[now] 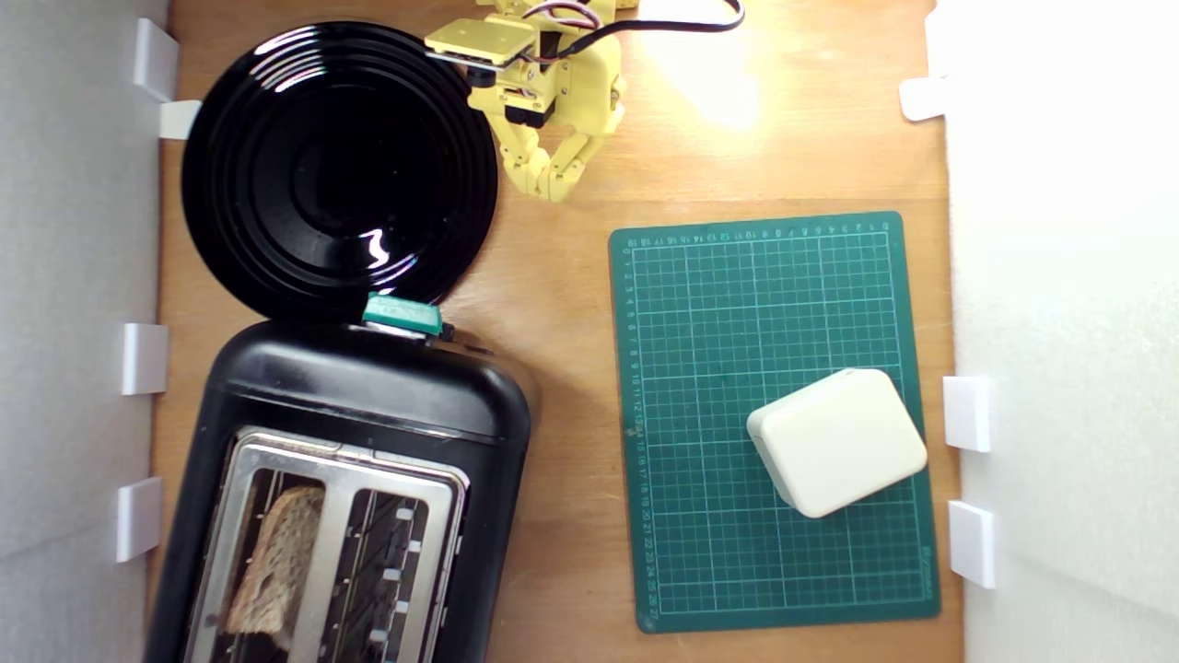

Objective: Start toaster

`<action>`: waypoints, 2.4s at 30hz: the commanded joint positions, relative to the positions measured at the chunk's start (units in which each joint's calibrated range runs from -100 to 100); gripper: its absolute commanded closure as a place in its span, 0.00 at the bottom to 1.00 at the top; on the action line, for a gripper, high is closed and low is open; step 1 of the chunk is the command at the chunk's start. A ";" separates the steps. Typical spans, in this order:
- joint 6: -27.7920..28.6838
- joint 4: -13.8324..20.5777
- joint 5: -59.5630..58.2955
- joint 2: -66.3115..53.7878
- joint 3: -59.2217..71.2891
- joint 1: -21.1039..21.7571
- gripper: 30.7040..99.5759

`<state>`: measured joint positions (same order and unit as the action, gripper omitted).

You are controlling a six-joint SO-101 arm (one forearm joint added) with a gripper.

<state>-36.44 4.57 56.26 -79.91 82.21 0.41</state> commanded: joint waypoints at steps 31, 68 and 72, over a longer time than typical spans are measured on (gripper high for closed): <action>-9.20 10.72 0.06 31.45 -49.18 -9.45 0.99; -9.20 8.00 -0.37 54.68 -71.98 -13.74 0.99; -9.20 8.00 -0.45 56.09 -71.98 -13.74 0.99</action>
<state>-45.70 11.99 56.26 -23.88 13.90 -12.70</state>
